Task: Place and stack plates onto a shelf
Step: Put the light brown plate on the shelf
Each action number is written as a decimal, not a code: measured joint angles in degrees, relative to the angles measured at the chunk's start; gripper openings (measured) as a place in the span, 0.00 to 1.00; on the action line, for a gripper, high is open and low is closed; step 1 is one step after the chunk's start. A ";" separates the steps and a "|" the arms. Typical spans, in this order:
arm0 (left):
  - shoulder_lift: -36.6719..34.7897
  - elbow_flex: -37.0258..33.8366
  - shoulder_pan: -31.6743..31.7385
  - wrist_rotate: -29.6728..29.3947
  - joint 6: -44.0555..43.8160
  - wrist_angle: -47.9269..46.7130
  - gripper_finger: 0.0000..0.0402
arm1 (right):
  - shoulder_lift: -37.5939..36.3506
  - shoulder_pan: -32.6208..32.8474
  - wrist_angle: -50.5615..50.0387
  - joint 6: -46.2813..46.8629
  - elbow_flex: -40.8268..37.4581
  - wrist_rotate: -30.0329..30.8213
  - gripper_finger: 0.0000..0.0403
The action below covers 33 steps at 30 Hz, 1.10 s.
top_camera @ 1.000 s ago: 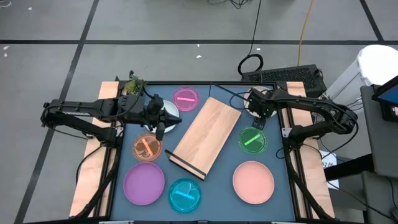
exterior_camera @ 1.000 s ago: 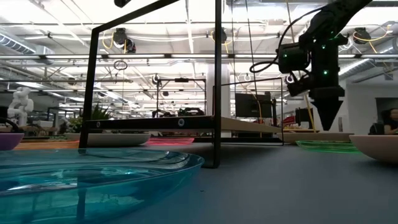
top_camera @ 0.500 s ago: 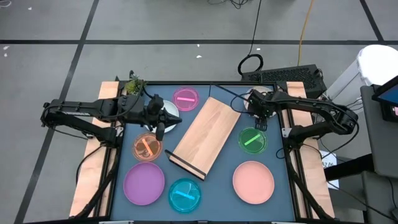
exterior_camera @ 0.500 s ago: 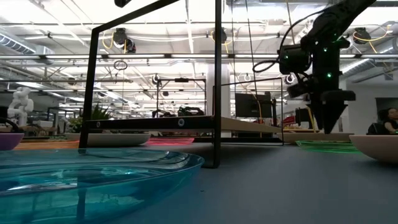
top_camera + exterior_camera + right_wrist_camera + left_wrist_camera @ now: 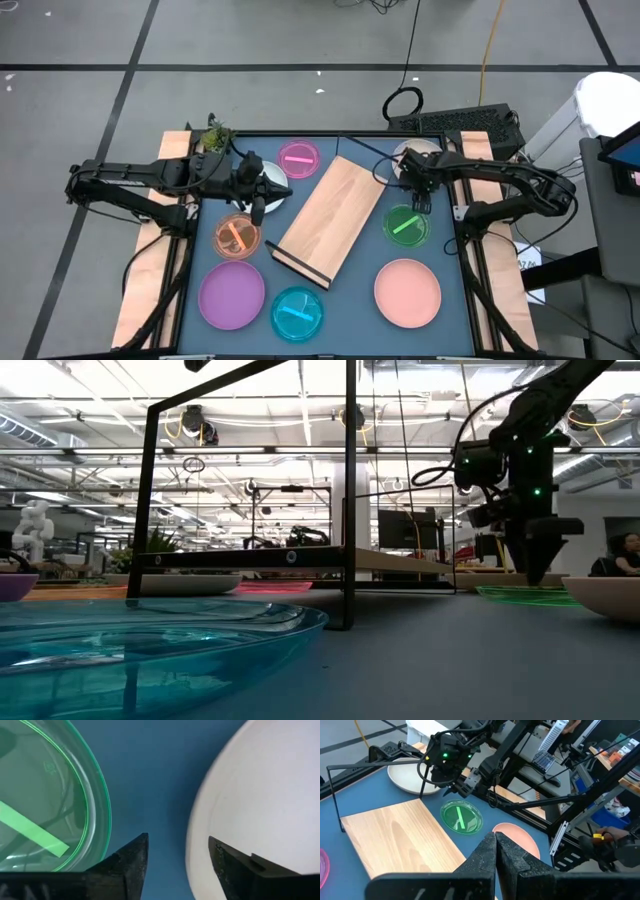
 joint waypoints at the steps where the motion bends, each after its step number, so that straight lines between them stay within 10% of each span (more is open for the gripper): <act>1: 0.00 0.00 0.00 -0.02 0.00 0.00 0.01 | 0.00 0.00 0.38 0.01 -0.42 0.00 0.43; 17: 0.00 0.00 0.02 -0.06 -0.01 0.00 0.01 | -0.15 0.04 2.70 0.17 -1.96 0.65 0.03; 33: 0.00 0.00 0.00 -0.06 -0.04 0.00 0.01 | -10.06 0.04 -6.30 4.49 0.31 4.28 0.00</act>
